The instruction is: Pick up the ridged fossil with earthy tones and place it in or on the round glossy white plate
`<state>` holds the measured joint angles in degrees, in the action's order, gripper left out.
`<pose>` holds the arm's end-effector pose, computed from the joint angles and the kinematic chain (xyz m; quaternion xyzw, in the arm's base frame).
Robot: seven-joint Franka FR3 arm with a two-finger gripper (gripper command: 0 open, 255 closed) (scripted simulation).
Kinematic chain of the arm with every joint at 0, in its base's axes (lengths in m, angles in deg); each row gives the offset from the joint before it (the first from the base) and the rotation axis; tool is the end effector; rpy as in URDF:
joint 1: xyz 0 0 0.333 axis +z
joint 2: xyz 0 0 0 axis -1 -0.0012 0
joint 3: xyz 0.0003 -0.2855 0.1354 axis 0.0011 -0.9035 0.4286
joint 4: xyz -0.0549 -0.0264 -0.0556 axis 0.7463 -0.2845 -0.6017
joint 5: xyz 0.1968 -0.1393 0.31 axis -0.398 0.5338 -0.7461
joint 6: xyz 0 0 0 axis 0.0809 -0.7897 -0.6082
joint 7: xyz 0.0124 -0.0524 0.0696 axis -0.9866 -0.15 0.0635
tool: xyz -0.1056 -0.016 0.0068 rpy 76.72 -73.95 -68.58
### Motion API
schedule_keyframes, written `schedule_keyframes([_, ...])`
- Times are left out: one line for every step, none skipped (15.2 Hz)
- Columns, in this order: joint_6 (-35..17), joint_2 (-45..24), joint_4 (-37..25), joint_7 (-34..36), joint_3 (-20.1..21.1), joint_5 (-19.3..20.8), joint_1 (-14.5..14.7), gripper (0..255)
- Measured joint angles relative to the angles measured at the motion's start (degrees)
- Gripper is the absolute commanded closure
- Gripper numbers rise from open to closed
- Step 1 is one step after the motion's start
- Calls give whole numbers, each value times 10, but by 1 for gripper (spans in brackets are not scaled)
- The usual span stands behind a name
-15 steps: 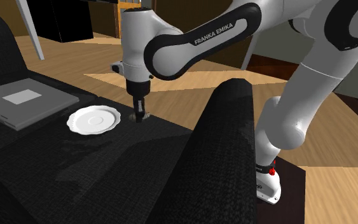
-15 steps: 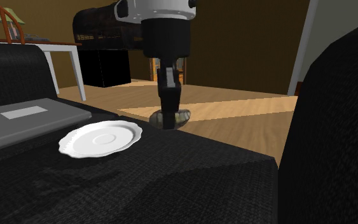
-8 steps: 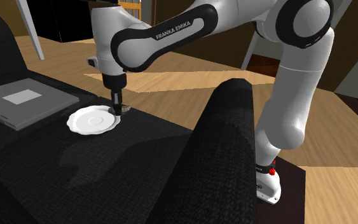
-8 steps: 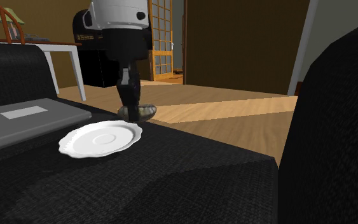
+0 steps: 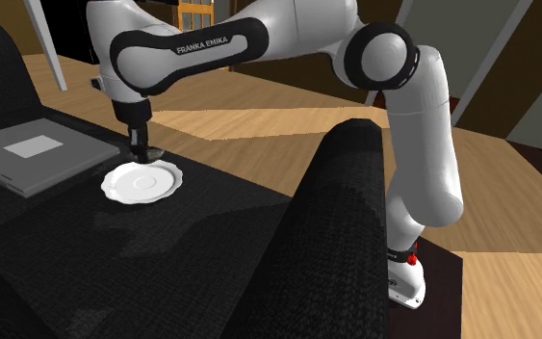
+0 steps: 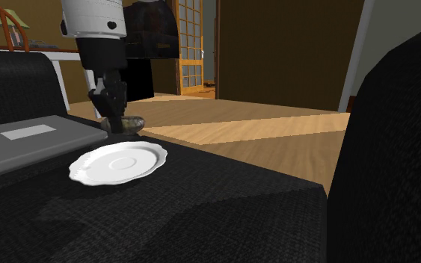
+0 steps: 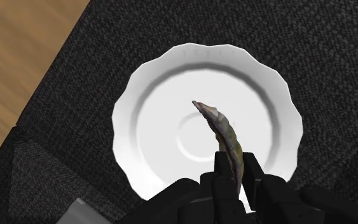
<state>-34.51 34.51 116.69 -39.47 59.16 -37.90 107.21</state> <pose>0.6083 0.3549 0.4137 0.8918 0.4519 0.0059 0.0189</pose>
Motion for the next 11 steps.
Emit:
schedule_keyframes([18,-26,-44,-7,-3,4,3,255])
schedule_keyframes([27,-43,-70,-8,-6,7,6,255])
schedule_keyframes([28,-45,-78,-9,-7,8,7,255])
schedule_keyframes([23,-44,-76,-8,-7,9,8,255])
schedule_keyframes([17,-45,-75,-8,-8,10,8,255])
schedule_keyframes([8,-44,-68,-5,-9,11,8,255])
schedule_keyframes([8,-45,-75,-6,-10,12,9,255])
schedule_keyframes([-4,-44,-59,-5,-10,11,8,255])
schedule_keyframes([-11,-44,-57,-5,-12,13,8,255])
schedule_keyframes([-15,-44,-54,-6,-12,12,9,255])
schedule_keyframes([-24,-44,-47,-4,-14,13,9,255])
